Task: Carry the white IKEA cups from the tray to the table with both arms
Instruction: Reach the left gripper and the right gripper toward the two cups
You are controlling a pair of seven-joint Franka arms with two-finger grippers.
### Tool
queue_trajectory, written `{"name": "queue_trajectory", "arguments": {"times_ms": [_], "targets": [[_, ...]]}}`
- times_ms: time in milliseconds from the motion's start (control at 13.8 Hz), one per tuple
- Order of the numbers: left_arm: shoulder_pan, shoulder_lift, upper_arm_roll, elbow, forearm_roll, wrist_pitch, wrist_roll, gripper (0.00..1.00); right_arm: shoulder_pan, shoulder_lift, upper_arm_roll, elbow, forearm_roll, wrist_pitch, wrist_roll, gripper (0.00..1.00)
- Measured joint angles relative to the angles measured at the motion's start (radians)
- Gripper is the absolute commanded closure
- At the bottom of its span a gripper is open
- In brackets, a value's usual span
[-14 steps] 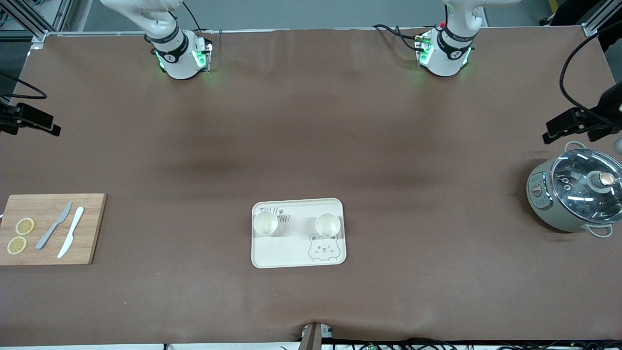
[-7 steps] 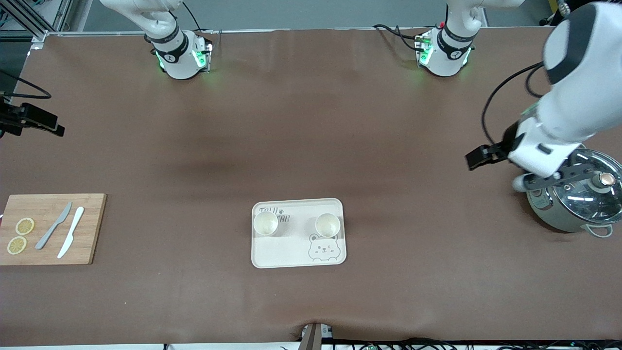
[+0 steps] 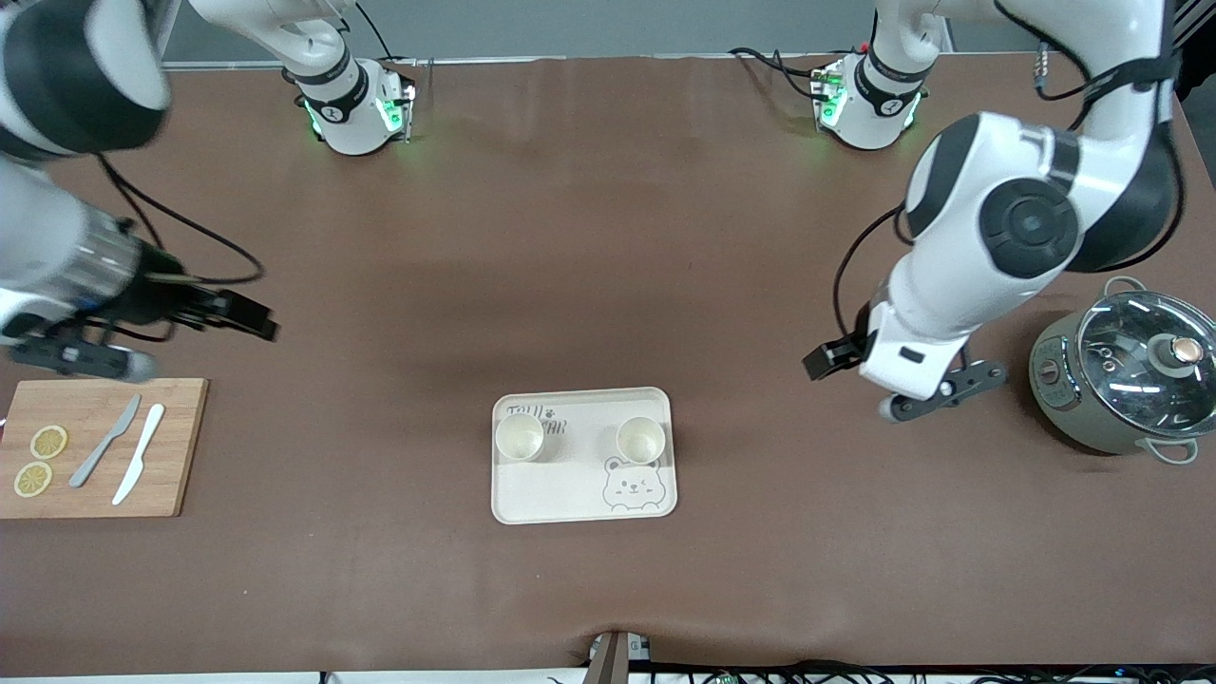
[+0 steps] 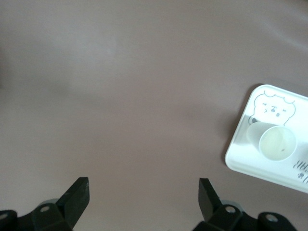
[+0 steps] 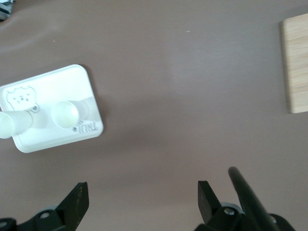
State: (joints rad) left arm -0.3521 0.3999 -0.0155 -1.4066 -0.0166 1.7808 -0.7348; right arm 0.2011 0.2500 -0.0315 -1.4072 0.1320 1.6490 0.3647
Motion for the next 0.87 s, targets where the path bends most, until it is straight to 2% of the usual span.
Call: {"name": "queue_trajectory", "arguments": {"times_ms": [361,867], "targets": [[-0.068,0.110,0.000,-0.001,0.000,0.158,-0.120,0.00,0.126,0.102,0.000,0.001,0.000,0.164,0.164,0.00],[-0.161,0.243,0.000,0.004,0.000,0.360,-0.201,0.00,0.195,0.276,-0.002,0.001,-0.003,0.376,0.235,0.00]]}}
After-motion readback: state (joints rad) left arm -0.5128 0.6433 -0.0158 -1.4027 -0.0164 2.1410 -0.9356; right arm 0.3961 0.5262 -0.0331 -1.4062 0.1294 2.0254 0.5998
